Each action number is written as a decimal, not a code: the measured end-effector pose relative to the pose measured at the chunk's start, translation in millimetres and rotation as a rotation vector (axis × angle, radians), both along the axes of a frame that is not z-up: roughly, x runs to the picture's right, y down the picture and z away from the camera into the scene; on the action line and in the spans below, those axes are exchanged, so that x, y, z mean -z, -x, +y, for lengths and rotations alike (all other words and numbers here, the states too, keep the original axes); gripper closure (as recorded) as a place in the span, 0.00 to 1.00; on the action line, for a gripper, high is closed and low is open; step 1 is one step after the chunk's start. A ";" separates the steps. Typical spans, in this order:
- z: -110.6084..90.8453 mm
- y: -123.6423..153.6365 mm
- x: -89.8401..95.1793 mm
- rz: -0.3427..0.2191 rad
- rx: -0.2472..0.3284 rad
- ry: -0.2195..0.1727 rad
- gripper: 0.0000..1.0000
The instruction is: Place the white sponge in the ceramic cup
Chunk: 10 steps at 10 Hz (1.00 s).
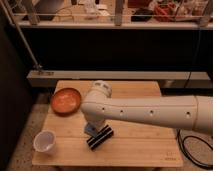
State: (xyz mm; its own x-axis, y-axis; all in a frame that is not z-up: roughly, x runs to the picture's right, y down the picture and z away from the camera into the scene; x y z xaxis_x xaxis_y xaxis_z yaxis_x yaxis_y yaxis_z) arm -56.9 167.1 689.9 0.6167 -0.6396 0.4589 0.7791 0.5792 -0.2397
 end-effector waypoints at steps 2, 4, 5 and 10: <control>-2.5 13.7 3.3 -0.012 0.026 -0.015 0.97; -3.7 28.1 6.4 -0.022 0.054 -0.027 0.97; -3.5 33.7 7.0 -0.029 0.062 -0.031 0.97; 2.1 78.9 14.4 -0.064 0.125 -0.067 0.97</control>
State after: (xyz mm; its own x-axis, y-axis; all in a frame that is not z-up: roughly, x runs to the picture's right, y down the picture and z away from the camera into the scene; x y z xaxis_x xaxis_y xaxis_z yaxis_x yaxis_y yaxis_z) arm -135.8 169.2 675.5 0.5011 -0.7403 0.4482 0.8587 0.4895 -0.1515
